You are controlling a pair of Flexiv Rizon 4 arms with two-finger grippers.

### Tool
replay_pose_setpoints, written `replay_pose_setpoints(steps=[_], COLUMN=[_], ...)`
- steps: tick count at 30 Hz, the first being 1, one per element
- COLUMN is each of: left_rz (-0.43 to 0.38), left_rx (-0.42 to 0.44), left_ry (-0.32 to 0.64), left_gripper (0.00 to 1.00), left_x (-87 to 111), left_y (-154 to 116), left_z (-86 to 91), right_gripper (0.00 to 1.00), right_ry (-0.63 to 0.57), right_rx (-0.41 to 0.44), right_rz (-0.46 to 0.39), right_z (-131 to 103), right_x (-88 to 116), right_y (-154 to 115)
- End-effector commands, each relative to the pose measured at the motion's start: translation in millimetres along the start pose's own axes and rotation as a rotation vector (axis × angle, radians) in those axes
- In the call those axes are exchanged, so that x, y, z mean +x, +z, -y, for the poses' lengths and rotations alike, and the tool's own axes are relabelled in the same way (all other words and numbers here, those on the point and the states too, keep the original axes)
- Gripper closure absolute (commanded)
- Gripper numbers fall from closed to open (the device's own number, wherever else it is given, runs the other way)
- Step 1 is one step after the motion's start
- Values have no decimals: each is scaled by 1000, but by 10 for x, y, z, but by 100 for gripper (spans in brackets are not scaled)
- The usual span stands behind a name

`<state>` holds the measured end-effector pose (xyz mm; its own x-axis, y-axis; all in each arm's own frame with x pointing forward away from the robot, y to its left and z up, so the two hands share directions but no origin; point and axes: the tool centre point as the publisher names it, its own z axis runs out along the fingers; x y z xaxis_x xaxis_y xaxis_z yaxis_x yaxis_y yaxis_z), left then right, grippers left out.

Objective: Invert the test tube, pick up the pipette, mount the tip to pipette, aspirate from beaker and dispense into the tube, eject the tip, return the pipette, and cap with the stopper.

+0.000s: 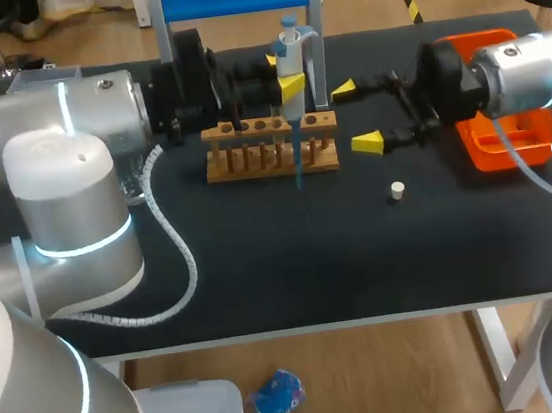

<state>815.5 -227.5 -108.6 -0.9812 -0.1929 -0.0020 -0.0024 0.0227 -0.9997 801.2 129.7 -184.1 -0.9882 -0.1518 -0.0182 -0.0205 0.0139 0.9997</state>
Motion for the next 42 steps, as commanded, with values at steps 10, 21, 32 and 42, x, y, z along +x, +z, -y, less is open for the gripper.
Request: replay_pose_setpoints(steps=[10,21,32,42], left_rz=[14,17,12,11], left_rx=[6,-1,2,6], left_ry=[-7,-9,-21,-24], left_gripper=[100,100,100,100], left_x=[13,19,35,58], left_y=[104,132,151,160], left_z=[-266,-362,-393,-418], right_gripper=[0,0,18,33], right_ry=[24,17,17,27], right_rx=[28,41,33,20], right_rz=[-20,-15,-30,-39], right_z=[7,52,75,79], right_x=[-60,-120,-143,-140], right_y=[248,451,562,604])
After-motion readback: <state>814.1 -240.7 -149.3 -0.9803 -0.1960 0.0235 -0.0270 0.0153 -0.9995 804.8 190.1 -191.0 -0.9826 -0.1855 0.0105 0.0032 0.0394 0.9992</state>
